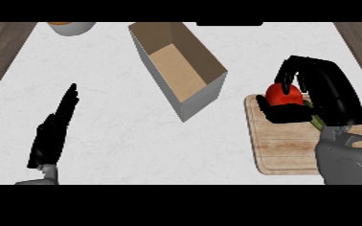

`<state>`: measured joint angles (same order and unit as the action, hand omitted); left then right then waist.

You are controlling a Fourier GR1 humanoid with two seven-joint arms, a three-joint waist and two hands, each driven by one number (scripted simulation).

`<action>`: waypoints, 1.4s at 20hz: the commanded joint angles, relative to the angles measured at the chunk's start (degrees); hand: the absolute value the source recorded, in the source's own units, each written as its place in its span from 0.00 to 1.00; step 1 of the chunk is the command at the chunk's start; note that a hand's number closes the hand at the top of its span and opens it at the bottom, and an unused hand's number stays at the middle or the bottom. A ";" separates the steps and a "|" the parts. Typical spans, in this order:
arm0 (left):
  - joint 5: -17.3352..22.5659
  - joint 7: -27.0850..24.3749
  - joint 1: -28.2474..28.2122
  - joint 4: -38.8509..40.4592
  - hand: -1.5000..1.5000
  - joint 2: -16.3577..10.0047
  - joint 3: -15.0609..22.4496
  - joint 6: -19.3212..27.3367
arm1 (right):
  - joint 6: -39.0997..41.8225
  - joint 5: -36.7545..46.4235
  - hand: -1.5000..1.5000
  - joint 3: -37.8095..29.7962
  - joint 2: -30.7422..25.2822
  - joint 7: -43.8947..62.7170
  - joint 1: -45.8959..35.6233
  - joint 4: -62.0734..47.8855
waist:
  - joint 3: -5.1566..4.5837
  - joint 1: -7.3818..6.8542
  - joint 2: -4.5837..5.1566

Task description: Pick the tomato from the cutting board and place it in the cardboard box

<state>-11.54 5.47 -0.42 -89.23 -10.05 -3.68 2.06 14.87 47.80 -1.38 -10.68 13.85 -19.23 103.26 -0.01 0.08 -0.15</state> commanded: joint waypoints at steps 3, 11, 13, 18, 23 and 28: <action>1.62 -1.95 -0.62 0.97 0.50 -1.60 -1.62 -2.28 | 4.68 -5.77 1.00 0.54 3.91 5.27 -10.35 4.07 | -0.03 -0.50 0.03; -1.62 -2.99 -0.36 2.07 0.50 1.29 0.73 0.02 | 0.37 -1.23 1.00 2.71 9.05 11.66 -26.82 -12.61 | -0.03 -0.90 0.24; -1.30 1.63 1.51 -1.50 0.50 0.36 0.11 -0.35 | -0.53 -0.12 1.00 3.21 10.52 13.82 -30.20 -15.60 | -0.01 -0.86 0.19; -0.32 0.00 -0.78 -1.64 0.50 0.35 -0.49 -1.42 | -5.04 -0.48 1.00 2.82 10.63 11.28 -34.73 -28.64 | -0.01 -0.94 0.25; -1.16 0.85 0.97 -0.11 0.50 1.34 0.12 -0.67 | -11.56 -4.18 1.00 6.82 10.66 12.77 -42.97 -44.28 | -0.03 -1.58 0.44; -1.52 -0.62 1.43 0.28 0.50 2.29 1.22 -0.68 | -18.52 -4.26 1.00 6.32 10.67 6.95 -46.35 -60.86 | -0.03 -2.18 0.76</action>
<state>-12.67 5.97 0.95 -89.83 -9.03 -3.36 0.95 -0.22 43.71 5.50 -0.07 23.55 -61.96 53.14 -0.04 -1.94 0.46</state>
